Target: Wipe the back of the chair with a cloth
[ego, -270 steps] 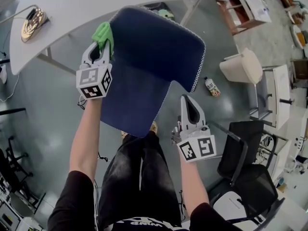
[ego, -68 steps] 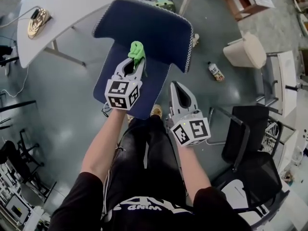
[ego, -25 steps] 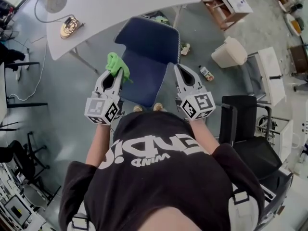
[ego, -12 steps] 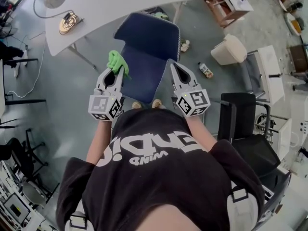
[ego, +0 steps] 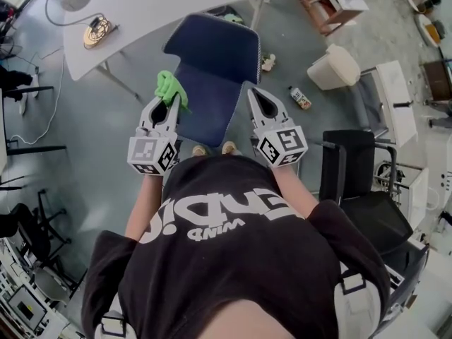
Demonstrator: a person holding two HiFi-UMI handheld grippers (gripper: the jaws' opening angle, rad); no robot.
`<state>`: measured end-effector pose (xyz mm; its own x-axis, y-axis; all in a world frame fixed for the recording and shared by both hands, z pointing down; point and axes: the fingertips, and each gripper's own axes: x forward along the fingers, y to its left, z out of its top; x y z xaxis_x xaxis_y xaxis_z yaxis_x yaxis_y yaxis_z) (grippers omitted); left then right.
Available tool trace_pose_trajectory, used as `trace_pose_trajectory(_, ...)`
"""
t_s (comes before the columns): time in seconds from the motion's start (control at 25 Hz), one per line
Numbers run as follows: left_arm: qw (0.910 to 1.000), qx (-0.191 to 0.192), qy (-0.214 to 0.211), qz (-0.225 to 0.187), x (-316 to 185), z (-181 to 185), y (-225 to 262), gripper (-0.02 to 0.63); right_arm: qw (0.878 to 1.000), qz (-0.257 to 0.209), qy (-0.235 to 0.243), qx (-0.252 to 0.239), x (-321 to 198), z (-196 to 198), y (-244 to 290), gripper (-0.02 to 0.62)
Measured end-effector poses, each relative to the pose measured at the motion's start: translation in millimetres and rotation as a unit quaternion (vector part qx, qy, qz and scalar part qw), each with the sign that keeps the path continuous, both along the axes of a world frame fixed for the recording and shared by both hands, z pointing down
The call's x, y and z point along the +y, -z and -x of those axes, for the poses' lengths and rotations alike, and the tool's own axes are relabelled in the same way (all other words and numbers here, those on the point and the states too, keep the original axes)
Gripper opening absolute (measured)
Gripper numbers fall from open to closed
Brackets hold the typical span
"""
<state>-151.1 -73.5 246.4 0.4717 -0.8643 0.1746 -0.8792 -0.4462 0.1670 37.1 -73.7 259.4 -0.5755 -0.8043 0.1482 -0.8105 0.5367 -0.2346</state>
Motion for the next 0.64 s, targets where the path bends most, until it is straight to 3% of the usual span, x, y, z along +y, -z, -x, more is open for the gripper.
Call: trace_pose_trajectory(0.64,1.0,0.002,0.005,0.007,13.9,2.9,-5.5,0.057,0.999,-0.005,0.043,0.004,9.2,10.6,2.9,-0.009)
